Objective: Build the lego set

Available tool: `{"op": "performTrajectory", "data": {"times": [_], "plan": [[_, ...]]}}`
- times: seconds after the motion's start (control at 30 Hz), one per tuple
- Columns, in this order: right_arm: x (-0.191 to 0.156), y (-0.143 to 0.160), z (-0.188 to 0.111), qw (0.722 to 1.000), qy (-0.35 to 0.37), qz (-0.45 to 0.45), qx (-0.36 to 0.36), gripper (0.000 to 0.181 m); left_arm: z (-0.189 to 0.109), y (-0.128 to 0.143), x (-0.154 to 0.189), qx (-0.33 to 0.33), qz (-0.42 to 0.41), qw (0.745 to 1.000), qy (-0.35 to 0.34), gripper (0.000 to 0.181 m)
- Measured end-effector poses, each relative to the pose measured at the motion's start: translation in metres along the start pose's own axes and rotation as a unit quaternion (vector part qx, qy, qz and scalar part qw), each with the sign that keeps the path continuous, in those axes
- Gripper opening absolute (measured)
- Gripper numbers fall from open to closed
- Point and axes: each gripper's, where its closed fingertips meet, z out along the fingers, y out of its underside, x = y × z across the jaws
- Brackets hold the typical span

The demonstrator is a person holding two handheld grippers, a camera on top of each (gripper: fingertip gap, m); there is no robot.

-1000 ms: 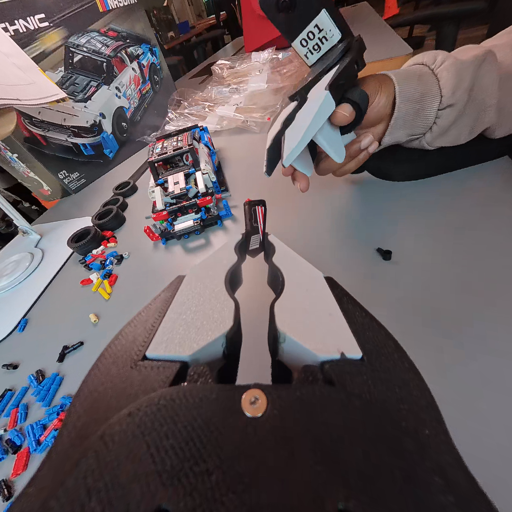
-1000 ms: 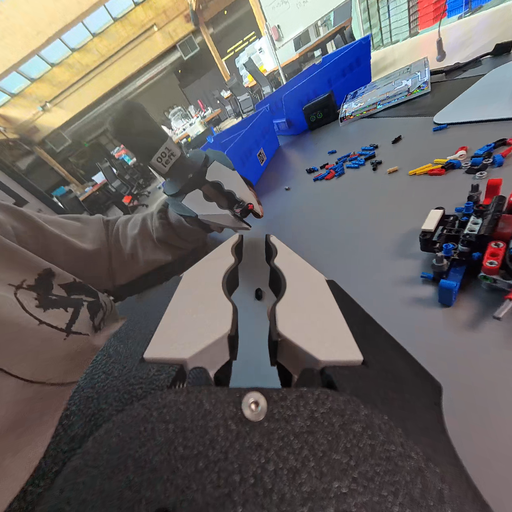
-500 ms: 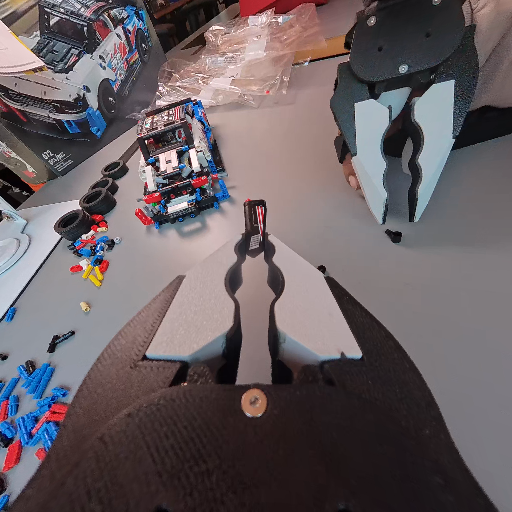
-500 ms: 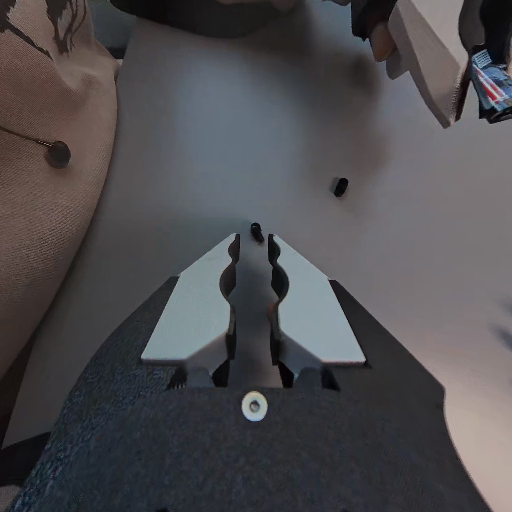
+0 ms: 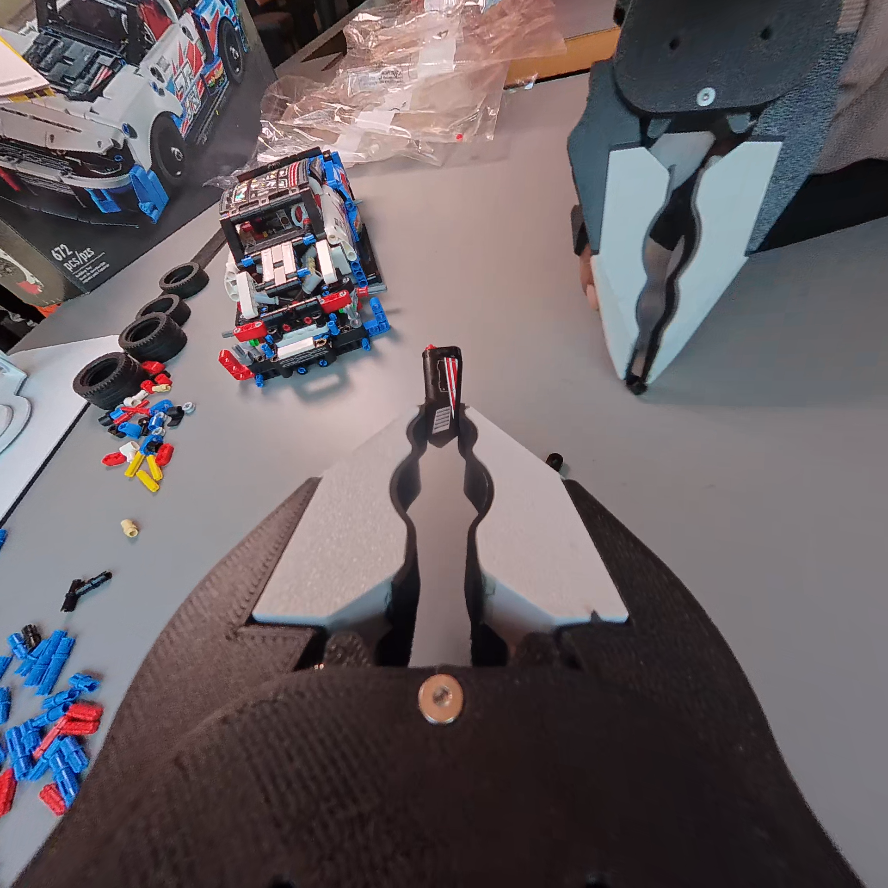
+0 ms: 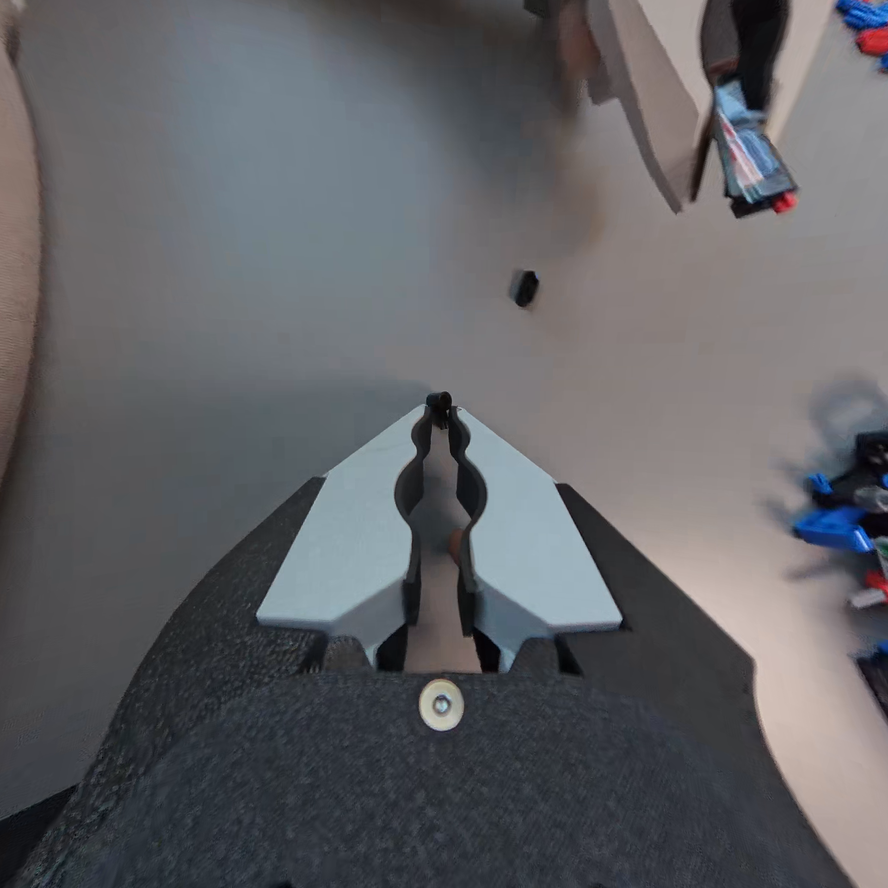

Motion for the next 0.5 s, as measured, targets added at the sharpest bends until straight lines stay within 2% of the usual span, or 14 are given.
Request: {"op": "performTrajectory", "data": {"times": [0.03, 0.2, 0.4, 0.5], "plan": [[0.009, 0.004, -0.002, 1.0, 0.015, 0.012, -0.001, 0.005, 0.0, 0.0, 0.0, 0.0, 0.0, 1.0, 0.0, 0.01], [0.047, 0.022, -0.012, 0.993, 0.087, 0.078, -0.008, 0.005, 0.0, 0.0, 0.001, 0.0, 0.002, 1.0, 0.001, 0.01], [0.058, 0.026, -0.015, 0.989, 0.11, 0.095, -0.005, 0.006, -0.001, -0.002, 0.001, 0.003, 0.003, 1.0, 0.001, 0.01], [0.064, 0.024, -0.019, 0.987, 0.125, 0.099, 0.007, 0.016, -0.001, -0.001, 0.0, 0.002, 0.002, 1.0, 0.0, 0.01]]}}
